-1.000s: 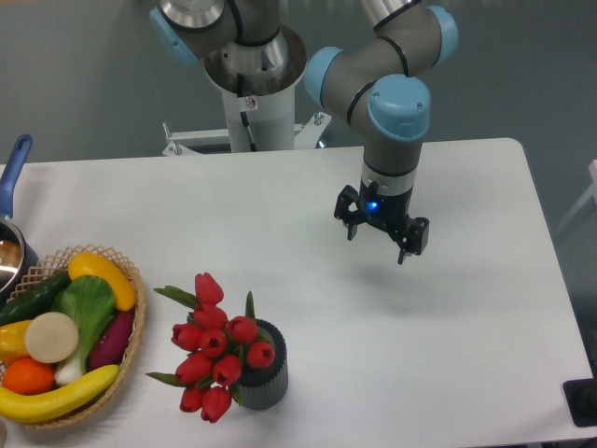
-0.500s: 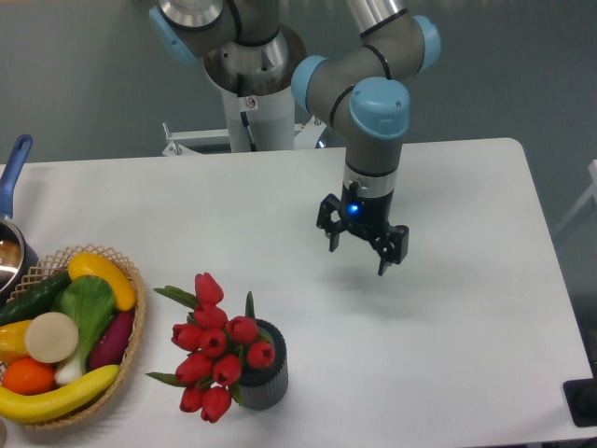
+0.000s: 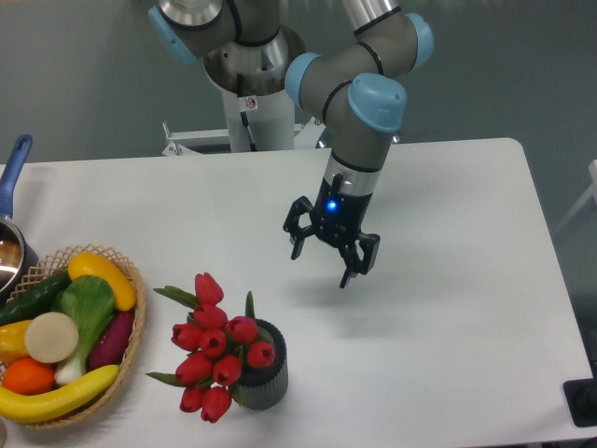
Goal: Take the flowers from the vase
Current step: 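Move the open gripper down toward the red tulip stems above the vase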
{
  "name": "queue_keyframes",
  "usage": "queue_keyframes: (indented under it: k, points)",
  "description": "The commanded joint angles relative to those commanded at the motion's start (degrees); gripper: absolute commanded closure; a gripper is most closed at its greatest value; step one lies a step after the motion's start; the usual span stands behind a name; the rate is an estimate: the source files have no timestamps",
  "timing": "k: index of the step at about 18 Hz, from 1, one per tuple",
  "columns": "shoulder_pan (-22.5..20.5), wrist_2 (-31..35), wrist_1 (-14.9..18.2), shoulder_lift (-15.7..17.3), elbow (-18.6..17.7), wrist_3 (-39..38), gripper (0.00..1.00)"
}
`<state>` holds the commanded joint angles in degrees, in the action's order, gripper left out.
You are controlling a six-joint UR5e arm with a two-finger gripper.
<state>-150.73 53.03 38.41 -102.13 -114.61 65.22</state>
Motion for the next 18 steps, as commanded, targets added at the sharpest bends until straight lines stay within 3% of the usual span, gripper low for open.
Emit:
queue_keyframes:
  k: [5,8,11,14,18]
  points:
    - [-0.79,-14.51,0.00,-0.09,-0.96,0.09,0.00]
    - [-0.44,-20.32,-0.18,-0.26,1.13,0.09,0.00]
    - [-0.09,-21.04,-0.18,-1.31,4.73,0.00,0.00]
    - [0.09,-21.13,-0.18,-4.30,9.92,0.00,0.00]
    - [0.96,-21.13,-0.18,-8.25,14.06,0.00,0.00]
